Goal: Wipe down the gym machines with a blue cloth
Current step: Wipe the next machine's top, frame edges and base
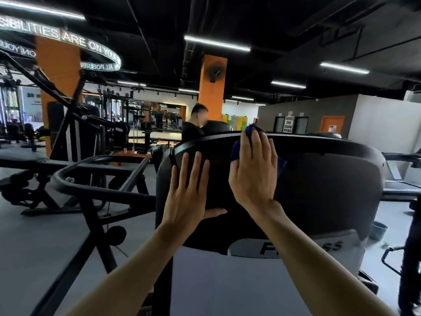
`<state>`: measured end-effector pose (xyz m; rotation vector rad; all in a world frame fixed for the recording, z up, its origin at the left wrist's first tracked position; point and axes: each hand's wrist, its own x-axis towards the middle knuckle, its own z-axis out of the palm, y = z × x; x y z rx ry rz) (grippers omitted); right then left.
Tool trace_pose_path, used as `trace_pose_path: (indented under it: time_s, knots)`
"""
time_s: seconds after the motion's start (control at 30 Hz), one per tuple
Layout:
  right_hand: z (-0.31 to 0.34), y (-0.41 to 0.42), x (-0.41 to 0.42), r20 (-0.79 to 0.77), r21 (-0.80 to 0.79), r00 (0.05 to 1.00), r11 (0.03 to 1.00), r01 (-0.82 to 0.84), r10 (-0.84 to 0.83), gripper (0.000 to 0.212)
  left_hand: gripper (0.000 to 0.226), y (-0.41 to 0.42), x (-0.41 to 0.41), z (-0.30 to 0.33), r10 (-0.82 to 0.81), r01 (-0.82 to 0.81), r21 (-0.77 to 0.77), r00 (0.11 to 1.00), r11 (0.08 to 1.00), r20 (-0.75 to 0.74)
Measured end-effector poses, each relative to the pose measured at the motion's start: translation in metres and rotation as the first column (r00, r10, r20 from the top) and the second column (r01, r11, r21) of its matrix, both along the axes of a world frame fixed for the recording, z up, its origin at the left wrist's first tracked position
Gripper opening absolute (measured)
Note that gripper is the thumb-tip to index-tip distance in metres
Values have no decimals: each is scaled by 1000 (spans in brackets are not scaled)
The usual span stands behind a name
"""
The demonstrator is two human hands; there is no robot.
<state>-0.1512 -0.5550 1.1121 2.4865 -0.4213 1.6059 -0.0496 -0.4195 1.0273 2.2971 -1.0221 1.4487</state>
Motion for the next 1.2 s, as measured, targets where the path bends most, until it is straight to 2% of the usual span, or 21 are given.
trace_pose_path:
  time_s: [0.13, 0.2, 0.27, 0.33, 0.37, 0.4, 0.43, 0.5, 0.57, 0.63, 0.7, 0.77, 0.83, 0.9, 0.97, 1.03, 1.1, 1.17, 1.2]
  knots:
    - [-31, 28, 16, -267, -361, 963, 924, -126, 27, 72, 126, 14, 16, -10, -83, 83, -25, 997, 996, -2]
    - [-24, 18, 11, -303, -437, 953, 887, -149, 10, 73, 127, 20, 20, -14, -83, 83, 3, 997, 997, 1]
    - [-10, 3, 3, -207, -346, 978, 936, -73, -1, 72, 129, 25, 20, -16, -68, 68, 16, 998, 998, -18]
    - [3, -4, -2, -38, -77, 998, 996, 46, -49, 67, 130, 26, 15, -17, -59, 59, -4, 997, 998, -56]
    - [6, 0, 1, 32, 36, 996, 996, 83, -84, 65, 129, 25, 14, -18, -55, 54, -16, 996, 998, -75]
    - [6, 8, 7, 76, 89, 992, 991, 97, -104, 64, 129, 25, 13, -18, -52, 49, -26, 994, 998, -95]
    - [3, 18, 14, 84, 74, 992, 993, 90, -96, 64, 128, 24, 12, -19, -48, 45, -35, 993, 998, -109]
    - [-11, 32, 24, -7, -84, 1000, 996, 15, -15, 67, 127, 24, 14, -22, -45, 39, -44, 991, 998, -125]
    - [-29, 34, 26, -159, -280, 987, 957, -77, 32, 69, 126, 23, 15, -26, -52, 46, -52, 990, 998, -130]
    - [-36, 22, 19, -279, -430, 960, 891, -144, 20, 68, 124, 22, 14, -28, -62, 54, -60, 989, 997, -136]
    - [-29, 4, 8, -333, -504, 943, 846, -172, -7, 69, 124, 24, 11, -26, -62, 53, -63, 986, 997, -152]
    - [-20, -11, -5, -274, -419, 962, 901, -114, -6, 70, 123, 27, 6, -23, -61, 52, -55, 984, 997, -169]
    - [-11, -16, -14, -138, -210, 990, 977, -41, 12, 70, 124, 33, 2, -18, -60, 57, -25, 981, 998, -183]
    - [-12, -2, -11, -27, -28, 1000, 1000, -13, 12, 73, 128, 41, -1, -15, -63, 69, 20, 975, 997, -213]
    - [-19, 22, 1, 4, 29, 999, 999, -41, 41, 77, 132, 49, -2, -11, -69, 91, 71, 961, 993, -266]
    - [-37, 43, 15, -136, -145, 987, 984, -104, 84, 77, 136, 61, -1, -8, -81, 124, 103, 934, 987, -347]
    - [-55, 48, 23, -337, -401, 940, 895, -197, 56, 75, 140, 73, -1, -7, -91, 159, 141, 913, 977, -397]
    - [-44, 35, 22, -396, -505, 918, 829, -240, 24, 74, 144, 86, 1, -9, -70, 167, 194, 901, 967, -429]
    - [-34, 30, 21, -369, -494, 929, 841, -223, 30, 74, 146, 92, 2, -10, -49, 162, 223, 896, 961, -441]
